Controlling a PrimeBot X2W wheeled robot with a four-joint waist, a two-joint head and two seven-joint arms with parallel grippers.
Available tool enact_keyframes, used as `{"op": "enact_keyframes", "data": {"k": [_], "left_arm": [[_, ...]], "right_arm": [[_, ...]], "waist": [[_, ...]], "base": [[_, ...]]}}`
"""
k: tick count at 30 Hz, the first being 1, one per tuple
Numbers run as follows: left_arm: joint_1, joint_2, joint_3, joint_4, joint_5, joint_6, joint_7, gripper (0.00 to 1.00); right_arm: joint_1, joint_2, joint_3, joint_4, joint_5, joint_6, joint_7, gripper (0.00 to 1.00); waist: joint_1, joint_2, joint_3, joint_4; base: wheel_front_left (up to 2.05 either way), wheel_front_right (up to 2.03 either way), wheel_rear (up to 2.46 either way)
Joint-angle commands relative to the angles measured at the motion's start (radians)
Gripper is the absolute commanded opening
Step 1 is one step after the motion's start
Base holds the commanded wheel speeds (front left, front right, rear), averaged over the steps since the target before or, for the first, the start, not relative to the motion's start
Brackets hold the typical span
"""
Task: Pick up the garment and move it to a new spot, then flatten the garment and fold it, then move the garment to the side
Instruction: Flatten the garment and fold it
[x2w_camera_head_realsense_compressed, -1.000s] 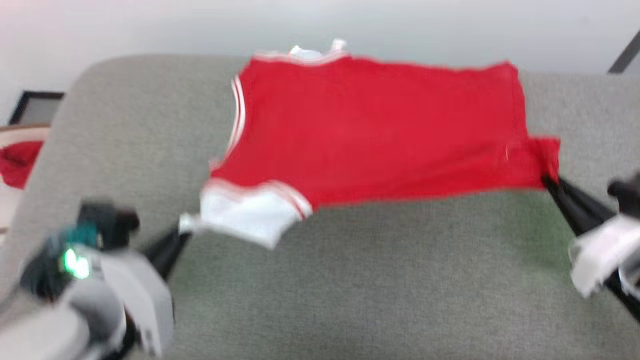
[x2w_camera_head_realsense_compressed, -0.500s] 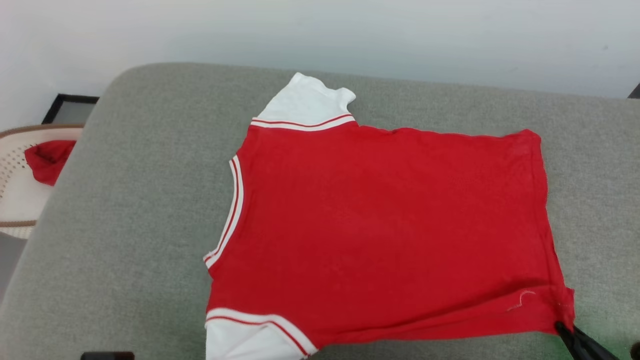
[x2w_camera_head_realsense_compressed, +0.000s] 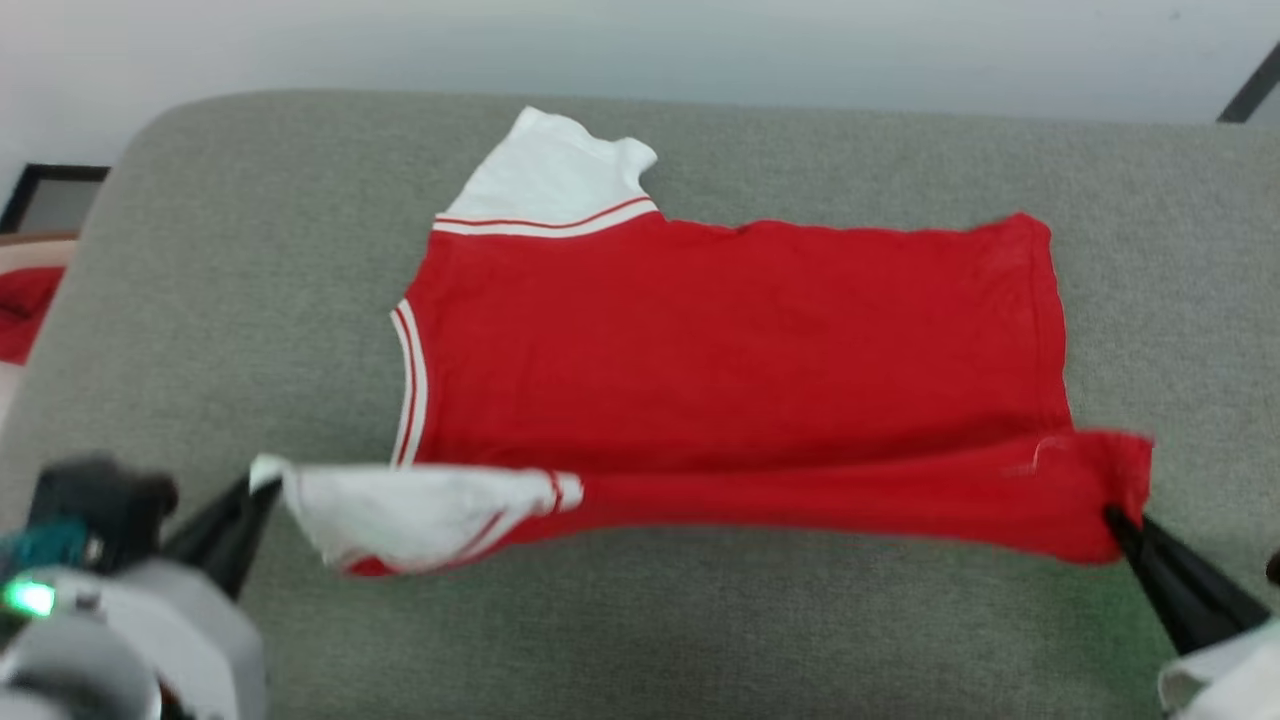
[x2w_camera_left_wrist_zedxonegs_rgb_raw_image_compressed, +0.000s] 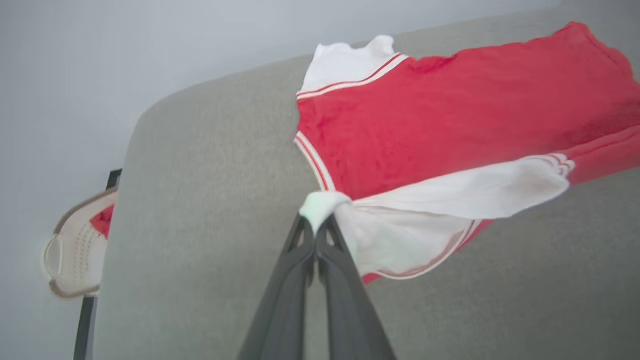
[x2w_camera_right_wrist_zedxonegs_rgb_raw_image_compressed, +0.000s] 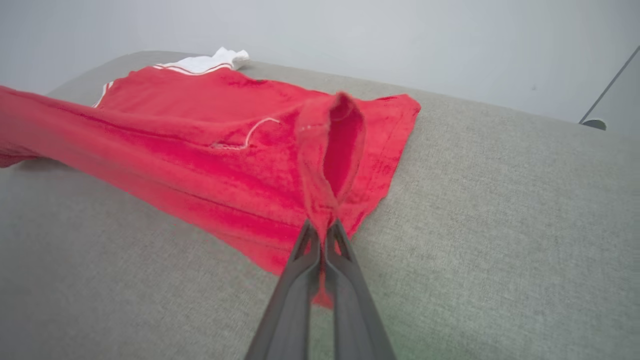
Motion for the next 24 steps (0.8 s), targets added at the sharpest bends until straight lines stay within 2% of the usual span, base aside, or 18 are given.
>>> {"op": "enact_keyframes", "data": {"k": [1, 2, 8, 13, 18, 22, 24], "left_arm": [[-0.026, -0.014, 0.002, 0.016, 0.019, -0.014, 0.016, 0.0], [-0.062, -0.024, -0.001, 0.044, 0.048, -0.042, 0.052, 0.0], [-0.254, -0.176, -0.028, 0.255, 0.146, -0.212, 0.202, 0.0], [-0.331, -0.296, -0.061, 0.443, 0.14, -0.32, 0.276, 0.0], [-0.36, -0.369, -0.076, 0.592, 0.107, -0.392, 0.308, 0.0], [-0.37, -0.4, -0.08, 0.67, 0.081, -0.425, 0.328, 0.0], [-0.375, -0.416, -0.069, 0.69, 0.065, -0.433, 0.321, 0.18]], "right_arm": [[-0.02, 0.006, -0.008, 0.005, -0.002, -0.001, 0.011, 0.0], [-0.039, 0.008, 0.0, 0.008, -0.008, -0.001, 0.027, 0.0], [-0.151, 0.035, 0.023, 0.059, -0.036, -0.001, 0.099, 0.0], [-0.214, 0.064, 0.038, 0.094, -0.046, -0.001, 0.137, 0.0], [-0.245, 0.077, 0.051, 0.113, -0.034, -0.001, 0.189, 0.0], [-0.255, 0.082, 0.052, 0.122, -0.009, -0.001, 0.234, 0.0], [-0.261, 0.081, 0.051, 0.123, 0.0, -0.001, 0.26, 0.19]], "waist": [[0.0, 0.0, 0.026, -0.02], [0.0, 0.0, 0.035, -0.026], [0.0, 0.0, 0.093, -0.043], [0.0, 0.0, 0.13, -0.053], [0.0, 0.0, 0.148, -0.058], [0.0, 0.0, 0.143, -0.057], [0.0, 0.0, 0.131, -0.055]], "base": [[0.0, 0.0, 0.0], [0.0, 0.0, 0.0], [0.0, 0.0, 0.0], [0.0, 0.0, 0.0], [0.0, 0.0, 0.0], [0.0, 0.0, 0.0], [0.0, 0.0, 0.0]]}}
